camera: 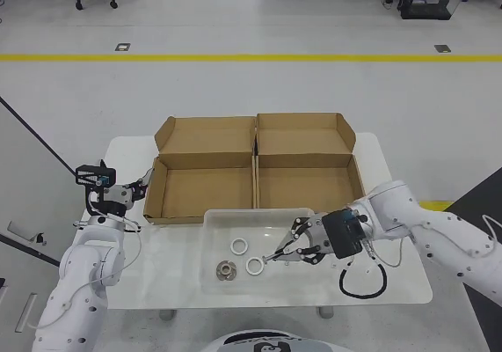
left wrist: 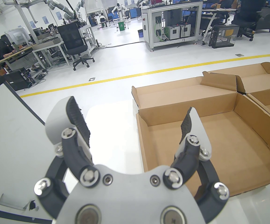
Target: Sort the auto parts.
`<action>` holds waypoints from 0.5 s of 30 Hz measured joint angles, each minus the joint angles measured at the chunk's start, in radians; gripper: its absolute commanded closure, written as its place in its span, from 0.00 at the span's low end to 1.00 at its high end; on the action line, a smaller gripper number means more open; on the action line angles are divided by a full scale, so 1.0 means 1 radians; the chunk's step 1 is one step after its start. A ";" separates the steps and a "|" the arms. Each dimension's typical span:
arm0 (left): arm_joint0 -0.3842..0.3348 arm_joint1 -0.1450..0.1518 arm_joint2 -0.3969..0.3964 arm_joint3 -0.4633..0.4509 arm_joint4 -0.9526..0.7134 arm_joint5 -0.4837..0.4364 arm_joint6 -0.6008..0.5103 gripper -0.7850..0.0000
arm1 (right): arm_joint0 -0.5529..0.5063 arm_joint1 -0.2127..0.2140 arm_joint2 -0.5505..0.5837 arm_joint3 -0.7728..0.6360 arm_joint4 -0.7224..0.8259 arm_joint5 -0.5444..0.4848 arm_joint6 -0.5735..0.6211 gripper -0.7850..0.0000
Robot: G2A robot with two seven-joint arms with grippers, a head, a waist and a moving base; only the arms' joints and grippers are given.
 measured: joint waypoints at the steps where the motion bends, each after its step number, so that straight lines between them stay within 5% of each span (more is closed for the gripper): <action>1: 0.000 0.000 0.000 0.000 0.000 0.000 0.000 0.00 | 0.000 0.000 0.000 0.000 -0.001 0.000 0.000 1.00; 9: 0.000 0.000 0.000 0.000 0.000 0.000 0.000 0.00 | -0.008 -0.002 0.010 -0.003 0.019 0.019 0.000 1.00; 15: 0.000 0.000 0.000 0.000 0.000 0.000 0.000 0.00 | -0.044 0.003 0.079 0.022 0.092 -0.001 -0.127 1.00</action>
